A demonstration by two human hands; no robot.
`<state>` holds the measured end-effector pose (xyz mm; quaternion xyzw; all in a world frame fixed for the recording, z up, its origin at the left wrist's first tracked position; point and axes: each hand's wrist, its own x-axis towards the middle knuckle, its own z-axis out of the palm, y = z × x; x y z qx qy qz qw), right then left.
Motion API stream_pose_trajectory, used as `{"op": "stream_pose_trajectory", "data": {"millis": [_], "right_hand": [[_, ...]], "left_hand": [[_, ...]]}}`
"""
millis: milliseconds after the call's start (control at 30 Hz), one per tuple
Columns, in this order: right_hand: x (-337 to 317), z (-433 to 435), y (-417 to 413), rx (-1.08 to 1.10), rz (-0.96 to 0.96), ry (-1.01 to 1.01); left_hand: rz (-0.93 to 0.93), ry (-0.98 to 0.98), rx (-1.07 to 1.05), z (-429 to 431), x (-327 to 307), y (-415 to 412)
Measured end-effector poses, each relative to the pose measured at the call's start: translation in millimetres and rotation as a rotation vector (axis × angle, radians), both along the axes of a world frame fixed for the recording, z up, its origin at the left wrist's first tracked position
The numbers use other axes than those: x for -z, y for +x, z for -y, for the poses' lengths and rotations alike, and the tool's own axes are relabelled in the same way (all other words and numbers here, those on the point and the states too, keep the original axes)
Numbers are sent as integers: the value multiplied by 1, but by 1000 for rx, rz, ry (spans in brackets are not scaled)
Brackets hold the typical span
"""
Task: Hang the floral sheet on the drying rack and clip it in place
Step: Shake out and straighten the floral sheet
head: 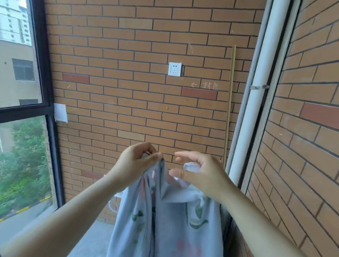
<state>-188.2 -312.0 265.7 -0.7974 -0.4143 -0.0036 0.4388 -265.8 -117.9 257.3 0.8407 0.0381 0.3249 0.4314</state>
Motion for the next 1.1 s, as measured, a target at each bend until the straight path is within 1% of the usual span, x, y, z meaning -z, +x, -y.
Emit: {"op": "stream_pose_trajectory", "data": {"millis": [67,100,200,300,367,433,500,567,600,667,767,833,1000,1100], "right_hand": [[16,-7,-4,-113,-74,-96],[23,-11,-4,-144,-85,-106],[37,-20,-2,-141,-104,-16],[38,-24,2,-134,-85,63],[35,-21,6,-52,-13,93],[31,-15,13,95,40,115],[38,-7,25,291,85,53],[51,-1,34,492,97,-46],[59,1,35,557,103,-76],[69,4,35,585,112,-76],[79,2,32,450,58,35],[83,-6,22,329,12,88],[85,-27,-13,114,6,63],[87,-36,-22,-94,-90,97]], "left_hand": [[-9,-79,51,4,5,-2],[-17,-133,87,4,7,-3],[-32,-295,214,4,11,-6],[-47,-319,209,-1,11,-7],[-59,-328,161,-8,12,-9],[-79,-286,60,-20,19,-12],[-91,-269,-48,-29,28,-18],[-106,-277,-102,-35,35,-23],[-126,-270,-115,-37,37,-26],[-177,-279,-112,-42,42,-29],[-187,-355,-86,-49,47,-32],[-166,-356,-78,-48,48,-31],[-121,-313,0,-33,48,-29],[-127,-328,80,-28,48,-29]]}}
